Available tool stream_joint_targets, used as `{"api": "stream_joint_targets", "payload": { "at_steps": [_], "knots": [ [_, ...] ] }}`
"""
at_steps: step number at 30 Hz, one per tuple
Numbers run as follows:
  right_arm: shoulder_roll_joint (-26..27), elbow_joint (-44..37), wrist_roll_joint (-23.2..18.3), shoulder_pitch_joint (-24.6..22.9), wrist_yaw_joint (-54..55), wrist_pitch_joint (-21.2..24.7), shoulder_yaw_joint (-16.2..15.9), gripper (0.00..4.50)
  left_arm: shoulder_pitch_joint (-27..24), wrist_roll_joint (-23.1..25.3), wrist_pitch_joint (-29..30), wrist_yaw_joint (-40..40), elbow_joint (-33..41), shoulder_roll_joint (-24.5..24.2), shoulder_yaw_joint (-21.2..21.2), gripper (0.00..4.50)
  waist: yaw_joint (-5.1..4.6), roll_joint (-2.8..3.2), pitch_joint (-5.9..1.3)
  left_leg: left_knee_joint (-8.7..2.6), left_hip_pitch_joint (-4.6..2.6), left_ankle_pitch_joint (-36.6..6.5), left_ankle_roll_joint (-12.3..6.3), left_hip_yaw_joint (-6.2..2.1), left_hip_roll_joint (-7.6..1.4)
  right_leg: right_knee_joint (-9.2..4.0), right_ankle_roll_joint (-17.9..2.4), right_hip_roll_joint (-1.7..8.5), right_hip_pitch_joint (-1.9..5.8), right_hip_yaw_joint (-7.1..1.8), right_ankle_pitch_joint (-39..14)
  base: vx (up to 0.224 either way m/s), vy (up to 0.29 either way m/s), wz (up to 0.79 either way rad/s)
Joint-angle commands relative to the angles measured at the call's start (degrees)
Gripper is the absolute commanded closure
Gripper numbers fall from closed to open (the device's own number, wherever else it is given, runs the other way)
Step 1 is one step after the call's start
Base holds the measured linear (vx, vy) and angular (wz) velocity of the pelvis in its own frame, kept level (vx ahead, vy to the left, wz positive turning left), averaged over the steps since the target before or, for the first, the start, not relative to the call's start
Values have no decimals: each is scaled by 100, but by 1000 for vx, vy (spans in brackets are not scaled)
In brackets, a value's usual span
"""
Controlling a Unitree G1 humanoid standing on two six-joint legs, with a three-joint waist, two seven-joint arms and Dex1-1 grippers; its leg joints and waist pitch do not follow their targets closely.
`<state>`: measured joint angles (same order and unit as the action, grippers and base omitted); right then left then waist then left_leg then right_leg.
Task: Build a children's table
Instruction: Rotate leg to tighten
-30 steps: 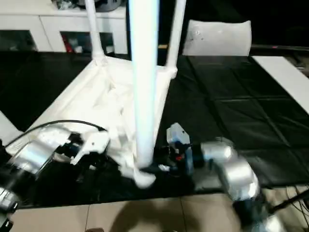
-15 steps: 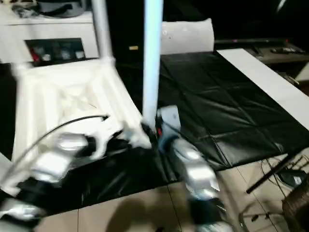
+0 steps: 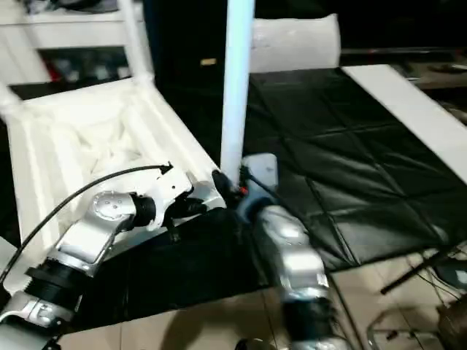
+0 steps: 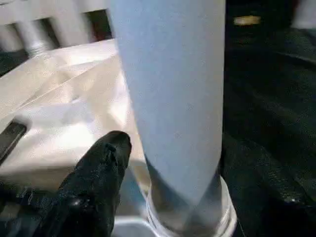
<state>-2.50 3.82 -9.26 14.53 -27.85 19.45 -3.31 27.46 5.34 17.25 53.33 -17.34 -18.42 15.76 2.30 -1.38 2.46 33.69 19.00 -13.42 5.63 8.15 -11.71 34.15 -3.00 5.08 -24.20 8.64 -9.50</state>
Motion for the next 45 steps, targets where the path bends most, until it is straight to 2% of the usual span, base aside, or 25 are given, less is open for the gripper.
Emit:
{"api": "stream_joint_targets", "payload": {
  "at_steps": [1, 4, 5, 7, 8, 9, 12, 14, 16, 17, 22, 23, 26, 28, 30, 31, 35, 37, 39, 41, 42, 45],
  "knots": [
    [-308, -253, -216, -74, -705, -70, -206, 107, 50, -94, -524, 548, -5, -155, 205, 450, 94, 15, -335, -330, 119, 34, -638, 72, -102, -383, -700, 400, 505, -436, -1015, 0, 0, 0],
    [-816, -344, -362, -135, -1435, -55, -211, 94, 39, -123, -858, 998, -107, -394, 320, 450, 157, 20, -317, -359, 86, -284, -465, 69, -119, -447, -476, 377, 477, -425, -1535, 0, 0, 0],
    [-1198, -417, -487, -179, -2035, -50, -233, 94, 53, -116, -1079, 1278, -216, -566, 400, 450, 172, 16, -308, -373, 83, -403, -436, 68, -126, -460, -425, 365, 476, -421, -1670, 0, 0, 0],
    [-1480, -448, -571, -187, -2465, -29, -271, 94, 72, -154, -1276, 1521, -295, -665, 447, 450, 216, 30, -292, -381, 50, -572, -392, 75, -148, -483, -386, 376, 446, -426, -1841, 0, 0, 0],
    [-1654, -464, -646, -185, -2708, -5, -306, 94, 88, -205, -1404, 1685, -348, -719, 476, 450, 251, 9, -294, -390, 52, -625, -354, 71, -148, -497, -325, 382, 461, -416, -1998, 0, 0, 0],
    [-1790, -470, -681, -178, -2904, -10, -345, 94, 107, -234, -1472, 1805, -378, -757, 500, 450, 282, 6, -294, -391, 23, -641, -331, 76, -147, -518, -297, 384, 438, -415, -2082, 0, 0, 0],
    [-2397, -409, -804, -64, -3805, -34, -573, 94, 221, -371, -1837, 2441, -572, -914, 623, 450, 345, -6, -304, -392, 21, -608, -378, 74, -149, -504, -295, 386, 454, -417, -2063, 0, 0, 0],
    [-2605, -263, -750, 60, -4181, -160, -714, 94, 295, -406, -2066, 2793, -675, -988, 744, 450, 364, -34, -320, -386, 51, -506, -381, 66, -147, -467, -339, 392, 472, -410, -1918, 0, 0, 0],
    [-2692, -171, -684, 132, -4392, -261, -795, 94, 338, -440, -2190, 3004, -722, -1011, 805, 450, 384, -34, -335, -373, 49, -413, -367, 71, -159, -439, -411, 402, 465, -415, -1761, 0, 0, 0],
    [-2709, -149, -665, 151, -4450, -287, -815, 94, 352, -451, -2235, 3067, -737, -1012, 819, 450, 405, -56, -334, -374, 39, -381, -358, 77, -163, -431, -460, 400, 464, -416, -1708, 0, 0, 0],
    [-2700, 92, -580, 363, -4668, -457, -992, 94, 453, -446, -2377, 3414, -750, -1015, 978, 450, 473, -55, -347, -373, 35, -273, -307, 79, -181, -368, -610, 402, 464, -421, -1450, 0, 0, 0],
    [-2698, 181, -586, 442, -4765, -536, -1075, 121, 505, -448, -2458, 3534, -790, -992, 1036, 450, 485, -52, -344, -372, 32, -266, -299, 82, -186, -369, -626, 404, 464, -427, -1431, 0, 0, 0],
    [-2675, 318, -599, 541, -4956, -617, -1187, 132, 581, -442, -2589, 3654, -868, -941, 1100, 450, 546, -51, -351, -361, 30, -261, -302, 94, -188, -361, -651, 414, 468, -432, -1381, 0, 0, 0],
    [-2671, 344, -631, 568, -5089, -608, -1250, 166, 623, -427, -2651, 3688, -922, -912, 1117, 450, 552, -71, -356, -362, 38, -264, -282, 95, -185, -352, -634, 405, 476, -427, -1390, 0, 0, 0],
    [-2680, 307, -664, 559, -5198, -574, -1296, 171, 642, -416, -2669, 3706, -943, -898, 1123, 450, 564, -57, -357, -363, 37, -268, -270, 91, -192, -351, -611, 409, 480, -428, -1400, 0, 0, 0],
    [-2691, 281, -692, 548, -5281, -561, -1330, 175, 661, -394, -2703, 3721, -968, -895, 1137, 450, 561, -86, -359, -356, 51, -262, -274, 95, -183, -347, -590, 403, 491, -426, -1387, 0, 0, 0],
    [-2727, 285, -750, 539, -5425, -560, -1414, 216, 682, -391, -2765, 3744, -1027, -904, 1165, 450, 567, -84, -358, -358, 58, -254, -260, 90, -176, -361, -486, 400, 492, -419, -1525, 0, 0, 0],
    [-2727, 295, -761, 542, -5451, -557, -1432, 220, 682, -390, -2774, 3755, -1035, -905, 1167, 450, 572, -71, -360, -358, 52, -249, -246, 91, -176, -363, -476, 404, 486, -419, -1541, 0, 0, 0],
    [-2705, 310, -792, 550, -5478, -507, -1451, 243, 676, -393, -2776, 3767, -1038, -904, 1165, 450, 572, -77, -366, -355, 56, -214, -239, 91, -175, -357, -474, 398, 490, -417, -1498, 0, 0, 0],
    [-2680, 278, -839, 525, -5520, -416, -1478, 253, 677, -375, -2783, 3768, -1070, -903, 1169, 450, 572, -75, -366, -352, 54, -200, -244, 91, -177, -351, -492, 394, 487, -418, -1449, 0, 0, 0],
    [-2654, 228, -892, 488, -5518, -334, -1476, 253, 668, -375, -2750, 3746, -1068, -904, 1154, 450, 574, -54, -368, -352, 54, -189, -251, 90, -176, -348, -513, 391, 490, -417, -1411, 0, 0, 0],
    [-2582, 134, -1001, 400, -5459, -194, -1436, 256, 638, -408, -2656, 3671, -1053, -903, 1112, 450, 577, -64, -368, -351, 55, -208, -242, 94, -176, -353, -519, 395, 491, -416, -1402, 0, 0, 0]
  ]
}}
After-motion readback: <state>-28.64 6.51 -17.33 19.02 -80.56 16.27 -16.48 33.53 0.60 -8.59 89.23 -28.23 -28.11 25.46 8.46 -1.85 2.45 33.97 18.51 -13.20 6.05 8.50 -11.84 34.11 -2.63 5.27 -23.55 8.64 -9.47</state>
